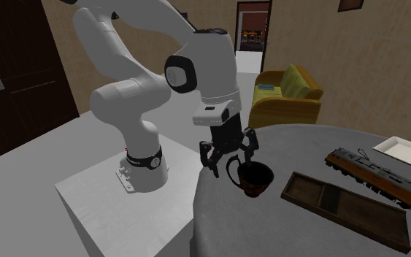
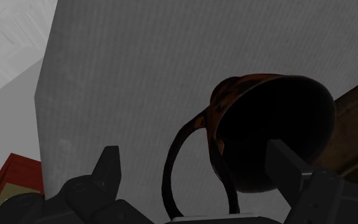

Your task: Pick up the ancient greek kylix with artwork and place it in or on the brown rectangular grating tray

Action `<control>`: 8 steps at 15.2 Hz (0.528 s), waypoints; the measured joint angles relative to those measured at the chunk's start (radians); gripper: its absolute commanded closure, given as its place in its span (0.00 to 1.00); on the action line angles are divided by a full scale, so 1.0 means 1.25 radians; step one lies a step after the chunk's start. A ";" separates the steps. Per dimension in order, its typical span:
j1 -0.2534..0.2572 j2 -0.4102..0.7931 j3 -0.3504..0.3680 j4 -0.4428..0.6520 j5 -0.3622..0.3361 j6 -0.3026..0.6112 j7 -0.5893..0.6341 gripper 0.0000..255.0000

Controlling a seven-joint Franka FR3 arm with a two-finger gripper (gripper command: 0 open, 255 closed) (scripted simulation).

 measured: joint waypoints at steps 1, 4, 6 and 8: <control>0.000 0.001 0.000 0.000 0.000 0.001 0.000 0.00; 0.000 0.001 0.001 0.000 0.000 0.002 0.000 1.00; 0.000 0.001 0.000 0.000 0.000 0.002 0.000 1.00; 0.000 0.001 0.000 0.000 0.000 0.002 0.000 1.00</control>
